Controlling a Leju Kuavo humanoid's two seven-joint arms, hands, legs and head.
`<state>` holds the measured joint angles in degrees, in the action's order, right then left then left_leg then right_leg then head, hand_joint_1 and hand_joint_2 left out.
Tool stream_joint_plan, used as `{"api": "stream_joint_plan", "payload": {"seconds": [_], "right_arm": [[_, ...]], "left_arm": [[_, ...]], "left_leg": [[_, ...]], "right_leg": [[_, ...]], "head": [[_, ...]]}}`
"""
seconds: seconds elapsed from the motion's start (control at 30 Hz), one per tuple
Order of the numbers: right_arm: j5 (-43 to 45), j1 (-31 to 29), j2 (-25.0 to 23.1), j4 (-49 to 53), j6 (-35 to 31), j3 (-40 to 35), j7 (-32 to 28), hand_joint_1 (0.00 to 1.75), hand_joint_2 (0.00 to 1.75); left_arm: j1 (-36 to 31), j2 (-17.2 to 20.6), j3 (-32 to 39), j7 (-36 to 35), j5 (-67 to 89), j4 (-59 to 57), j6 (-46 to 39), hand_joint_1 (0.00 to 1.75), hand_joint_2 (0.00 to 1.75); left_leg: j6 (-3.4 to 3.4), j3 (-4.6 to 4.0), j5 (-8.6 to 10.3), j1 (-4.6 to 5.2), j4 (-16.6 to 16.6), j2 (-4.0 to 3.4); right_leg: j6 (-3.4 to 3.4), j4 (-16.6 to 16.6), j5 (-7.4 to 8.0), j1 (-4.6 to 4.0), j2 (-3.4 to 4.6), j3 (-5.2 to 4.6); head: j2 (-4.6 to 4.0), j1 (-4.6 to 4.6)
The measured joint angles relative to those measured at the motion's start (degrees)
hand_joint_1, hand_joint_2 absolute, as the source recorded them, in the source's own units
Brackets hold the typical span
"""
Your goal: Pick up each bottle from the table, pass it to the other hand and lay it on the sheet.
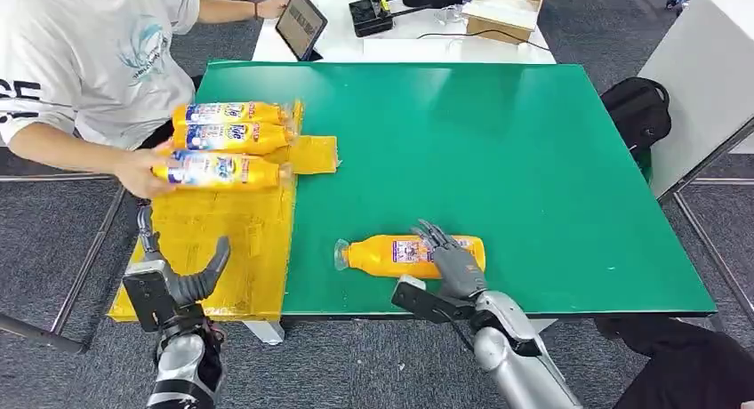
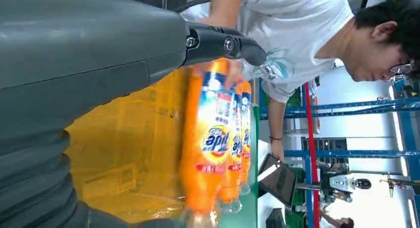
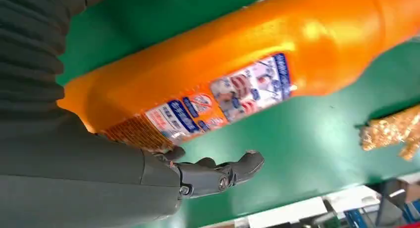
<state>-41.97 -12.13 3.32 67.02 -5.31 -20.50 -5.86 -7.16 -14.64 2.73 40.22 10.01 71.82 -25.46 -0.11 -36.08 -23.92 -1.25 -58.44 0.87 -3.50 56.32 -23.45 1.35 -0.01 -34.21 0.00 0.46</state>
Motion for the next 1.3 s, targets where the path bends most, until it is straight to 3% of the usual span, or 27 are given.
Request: {"api": "stream_joint_plan", "payload": {"seconds": [0.93, 1.27, 1.3], "right_arm": [[-0.48, -10.11, 0.90, -15.04, -0.83, -0.83, 0.48, 0.00, 1.75], [0.72, -14.61, 1.16, -20.86, 4.92, -1.97, 1.73, 0.00, 1.75], [0.98, -15.48, 1.29, -22.19, 6.22, -2.52, 1.90, 0.17, 1.75]], "left_arm": [[-0.92, -0.11, -2.75, -1.44, 3.10, -3.30, 1.66, 0.00, 1.75], [-1.40, -0.11, -3.15, -2.32, 2.95, -4.53, 3.15, 0.00, 1.75], [-1.61, -0.11, -3.15, -2.43, 2.71, -4.88, 3.26, 0.00, 1.75]], "left_leg": [[0.02, 0.14, 0.02, 0.02, 0.00, -0.01], [0.04, 0.49, -0.03, 0.02, 0.00, -0.25], [0.01, 0.55, -0.07, 0.02, 0.00, -0.31]], "right_leg": [[-0.03, -0.03, 0.03, 0.02, 0.00, 0.14], [-0.03, -0.05, 0.04, 0.01, 0.11, 0.34], [-0.02, -0.06, 0.06, 0.01, 0.14, 0.35]], "head": [[0.00, 0.00], [0.00, 0.00], [0.00, -0.02]]}}
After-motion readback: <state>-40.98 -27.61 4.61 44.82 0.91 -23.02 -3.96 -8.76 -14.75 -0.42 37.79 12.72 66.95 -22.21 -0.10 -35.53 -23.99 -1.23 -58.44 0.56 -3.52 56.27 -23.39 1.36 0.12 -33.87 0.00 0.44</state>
